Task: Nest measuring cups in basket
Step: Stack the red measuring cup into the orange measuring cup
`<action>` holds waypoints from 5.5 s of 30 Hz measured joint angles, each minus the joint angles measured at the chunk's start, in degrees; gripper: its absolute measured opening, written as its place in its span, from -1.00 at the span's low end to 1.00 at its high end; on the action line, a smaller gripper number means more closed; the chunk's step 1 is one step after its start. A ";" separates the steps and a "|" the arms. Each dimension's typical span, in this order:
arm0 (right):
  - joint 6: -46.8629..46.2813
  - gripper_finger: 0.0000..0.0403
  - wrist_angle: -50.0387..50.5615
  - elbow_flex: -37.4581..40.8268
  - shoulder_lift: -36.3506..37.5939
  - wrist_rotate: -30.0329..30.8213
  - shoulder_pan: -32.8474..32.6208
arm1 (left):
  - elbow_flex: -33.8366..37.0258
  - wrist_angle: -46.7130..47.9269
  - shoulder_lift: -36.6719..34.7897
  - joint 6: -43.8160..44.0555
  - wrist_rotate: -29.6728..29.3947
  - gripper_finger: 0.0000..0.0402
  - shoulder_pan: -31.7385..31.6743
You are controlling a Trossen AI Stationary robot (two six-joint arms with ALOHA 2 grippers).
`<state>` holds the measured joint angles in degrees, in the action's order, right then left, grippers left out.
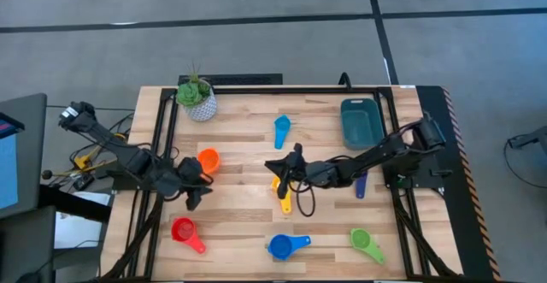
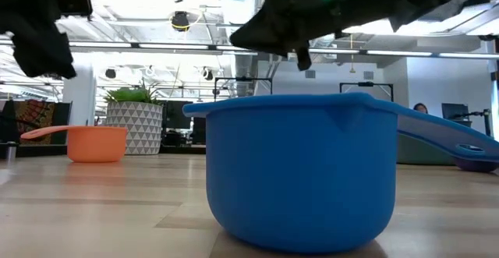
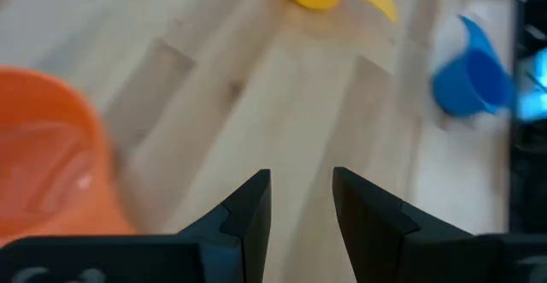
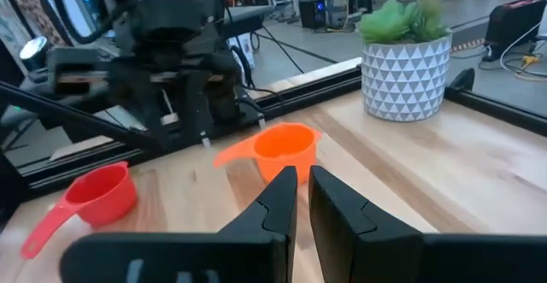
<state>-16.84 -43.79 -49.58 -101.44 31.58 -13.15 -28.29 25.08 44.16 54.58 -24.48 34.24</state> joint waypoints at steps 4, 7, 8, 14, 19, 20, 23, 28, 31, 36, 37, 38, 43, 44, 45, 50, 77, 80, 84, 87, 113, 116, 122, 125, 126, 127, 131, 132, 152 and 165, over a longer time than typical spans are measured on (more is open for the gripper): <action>-0.04 -0.70 0.21 -1.56 -2.14 -0.01 -0.02 | 0.00 -1.64 1.43 2.25 0.29 -0.42 3.24; -0.02 -0.70 0.23 -2.09 -2.89 -0.22 -0.33 | 0.00 -1.69 2.46 5.93 1.65 -0.42 5.48; -0.04 -0.70 0.30 -2.14 -2.94 -0.34 -0.41 | 0.00 -1.64 2.89 7.21 2.18 -0.42 6.19; -0.22 -0.66 0.28 -3.86 -2.92 -7.05 -0.53 | 0.00 -1.45 4.88 13.25 6.27 -0.42 9.03; -0.20 -0.46 5.15 -7.40 -2.94 -9.01 0.36 | -0.21 -0.55 5.54 15.69 9.00 -0.43 9.64; -0.20 -0.41 6.51 -8.21 -2.95 -9.04 0.60 | -0.75 0.71 5.73 16.14 9.18 -0.45 9.64; -1.46 -0.25 8.41 -9.84 -2.94 -8.93 1.01 | -3.70 5.65 6.78 16.70 9.22 -0.54 9.64; -4.01 -0.07 8.70 -10.16 -2.94 -8.91 1.37 | -10.57 12.54 10.04 15.01 9.88 -0.71 9.65; -4.15 -0.03 8.76 -10.16 -2.94 -8.84 1.26 | -14.67 16.50 12.45 13.44 10.07 -0.76 10.38; -4.16 -0.05 9.12 -10.16 -2.94 -7.71 0.03 | -18.10 21.36 16.77 12.30 8.83 -0.75 11.59; -4.13 -0.06 9.44 -10.16 -2.94 -6.78 -0.33 | -18.11 21.63 17.62 12.34 8.79 -0.73 11.71; -4.06 -0.07 9.80 -10.16 -2.96 -5.79 -0.76 | -18.12 22.07 18.50 12.36 8.76 -0.71 11.82; -3.75 -0.11 13.35 -10.16 -2.94 -2.95 -2.11 | -18.12 24.27 22.68 12.10 8.76 -0.52 11.89; -3.70 -0.12 13.96 -10.16 -2.94 -2.95 -2.28 | -18.12 24.39 23.35 11.78 8.53 -0.48 11.89; -3.69 -0.12 14.50 -10.16 -2.94 -2.96 -2.27 | -18.12 24.51 23.92 11.22 8.00 -0.43 11.85; -3.74 -0.10 16.59 -10.16 -2.94 -2.98 -2.19 | -18.12 24.52 25.93 8.87 6.25 -0.21 10.66; -5.18 -0.17 27.05 -43.74 -28.72 -18.91 -0.02 | -18.12 33.51 26.47 31.20 9.01 -0.05 21.23; -5.20 -0.18 27.70 -44.49 -29.39 -19.74 -0.29 | -18.12 33.53 26.47 33.93 8.92 -0.05 22.88; -7.20 -0.18 25.57 -44.86 -29.11 -19.75 -0.37 | -18.12 33.55 26.47 36.81 9.08 -0.05 24.55; -8.01 -0.17 21.85 -44.76 -29.24 -21.19 -0.33 | -18.12 33.57 26.47 37.21 10.18 -0.05 25.30; -6.64 -0.17 29.47 -44.74 -28.73 -29.45 -1.77 | -18.10 30.36 33.13 29.37 12.92 -0.05 26.18; -6.48 -0.20 29.02 -44.76 -28.71 -29.48 -2.43 | -18.10 29.42 34.26 28.51 13.19 -0.07 26.18; -6.64 -0.24 30.76 -44.76 -28.42 -30.49 -2.56 | -18.10 27.70 34.71 28.43 11.72 -0.21 26.18; -6.42 -0.25 31.54 -44.66 -26.74 -33.25 -2.52 | -18.10 27.39 34.71 27.97 10.57 -0.31 26.14; -5.71 -0.26 31.92 -44.70 -25.82 -33.70 -2.73 | -18.10 27.42 34.71 27.82 10.51 -0.34 26.14; -4.75 -0.26 33.22 -44.70 -24.64 -33.92 -3.03 | -18.10 27.49 34.71 27.65 10.46 -0.38 26.03; -0.16 -0.27 37.98 -44.84 -20.64 -31.73 -4.46 | -17.28 26.86 34.71 27.87 9.92 -0.51 25.75; 0.88 -0.26 39.78 -44.78 -19.66 -30.56 -4.89 | -16.65 25.93 34.71 27.98 9.89 -0.54 25.75; 7.40 -0.40 54.92 -41.61 -10.40 -24.09 -8.53 | -13.97 20.39 34.62 13.02 12.33 -0.96 24.01; -4.62 -0.78 22.99 2.36 15.92 -16.40 -4.36 | -26.90 38.96 34.51 -29.80 13.85 -0.99 12.37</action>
<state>-21.46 -20.79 -47.23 -85.52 15.18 -17.51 -55.19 64.05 78.67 24.78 -10.63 46.61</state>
